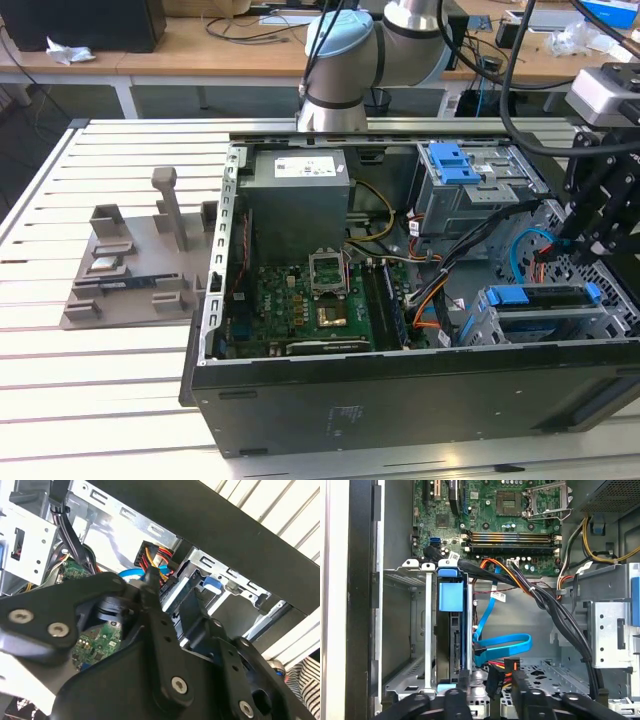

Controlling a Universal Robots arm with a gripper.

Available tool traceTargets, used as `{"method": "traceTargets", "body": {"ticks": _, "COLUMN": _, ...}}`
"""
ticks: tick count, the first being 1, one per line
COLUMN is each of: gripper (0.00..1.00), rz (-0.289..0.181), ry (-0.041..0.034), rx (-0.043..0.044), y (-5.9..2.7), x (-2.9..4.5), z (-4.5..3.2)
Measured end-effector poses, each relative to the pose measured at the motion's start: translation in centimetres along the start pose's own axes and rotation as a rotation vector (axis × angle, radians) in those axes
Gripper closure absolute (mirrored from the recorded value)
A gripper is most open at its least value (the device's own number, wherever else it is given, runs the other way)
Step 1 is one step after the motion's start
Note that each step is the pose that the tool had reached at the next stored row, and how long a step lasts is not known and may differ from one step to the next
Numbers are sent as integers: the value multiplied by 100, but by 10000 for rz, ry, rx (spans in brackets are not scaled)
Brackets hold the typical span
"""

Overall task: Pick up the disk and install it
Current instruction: 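Insert the first disk wire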

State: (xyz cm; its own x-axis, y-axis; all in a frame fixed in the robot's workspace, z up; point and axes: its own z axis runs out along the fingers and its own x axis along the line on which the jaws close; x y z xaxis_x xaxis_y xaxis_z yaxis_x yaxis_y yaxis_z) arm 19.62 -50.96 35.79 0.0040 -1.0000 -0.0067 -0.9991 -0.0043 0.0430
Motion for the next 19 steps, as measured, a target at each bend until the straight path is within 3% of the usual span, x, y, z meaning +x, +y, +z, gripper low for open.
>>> {"method": "traceTargets", "body": {"ticks": 6, "gripper": 83, "rz": 0, "ry": 0, "rx": 0, "y": 0, "x": 0, "z": 3}}
{"method": "traceTargets", "body": {"ticks": 12, "gripper": 83, "rz": 0, "ry": -2, "rx": 0, "y": 0, "x": 20, "z": 6}}
{"method": "traceTargets", "body": {"ticks": 16, "gripper": 83, "rz": 1, "ry": 5, "rx": 0, "y": 23, "x": 132, "z": 6}}
{"method": "traceTargets", "body": {"ticks": 19, "gripper": 83, "rz": 1, "ry": 5, "rx": 0, "y": 70, "x": 268, "z": 51}}
